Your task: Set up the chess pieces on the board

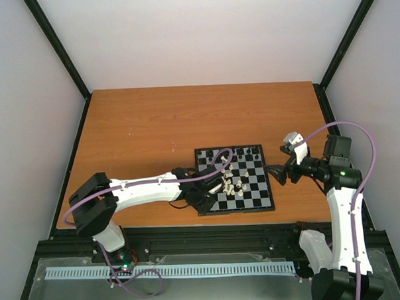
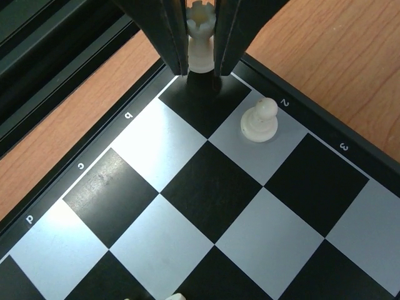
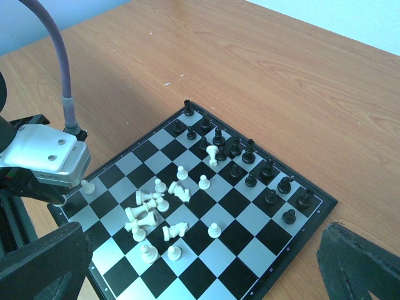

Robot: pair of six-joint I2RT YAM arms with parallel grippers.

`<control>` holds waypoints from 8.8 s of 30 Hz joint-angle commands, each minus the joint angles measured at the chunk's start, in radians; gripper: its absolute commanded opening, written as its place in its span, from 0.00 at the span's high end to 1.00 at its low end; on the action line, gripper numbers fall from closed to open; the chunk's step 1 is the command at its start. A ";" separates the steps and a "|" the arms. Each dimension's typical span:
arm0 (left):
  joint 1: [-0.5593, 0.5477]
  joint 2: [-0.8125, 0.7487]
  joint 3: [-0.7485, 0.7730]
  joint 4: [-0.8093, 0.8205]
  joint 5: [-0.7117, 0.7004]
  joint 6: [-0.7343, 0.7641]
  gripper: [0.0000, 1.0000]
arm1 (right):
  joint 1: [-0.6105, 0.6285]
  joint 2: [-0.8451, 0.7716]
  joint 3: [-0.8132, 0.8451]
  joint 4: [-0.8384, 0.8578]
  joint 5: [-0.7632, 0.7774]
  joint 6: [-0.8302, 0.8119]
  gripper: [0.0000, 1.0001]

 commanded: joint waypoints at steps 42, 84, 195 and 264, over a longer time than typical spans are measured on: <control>-0.014 0.041 0.003 0.005 -0.037 -0.009 0.87 | 0.007 -0.010 -0.005 0.006 -0.013 -0.016 0.00; 0.184 -0.291 0.311 0.014 -0.471 0.042 0.00 | 0.221 0.447 0.306 -0.129 0.240 -0.157 0.37; 0.460 -0.533 0.095 0.248 -0.280 0.176 0.00 | 0.507 0.458 -0.126 0.013 0.696 -0.059 0.96; 0.460 -0.529 0.098 0.248 -0.264 0.179 0.00 | 0.578 0.819 0.188 0.100 0.642 0.109 0.93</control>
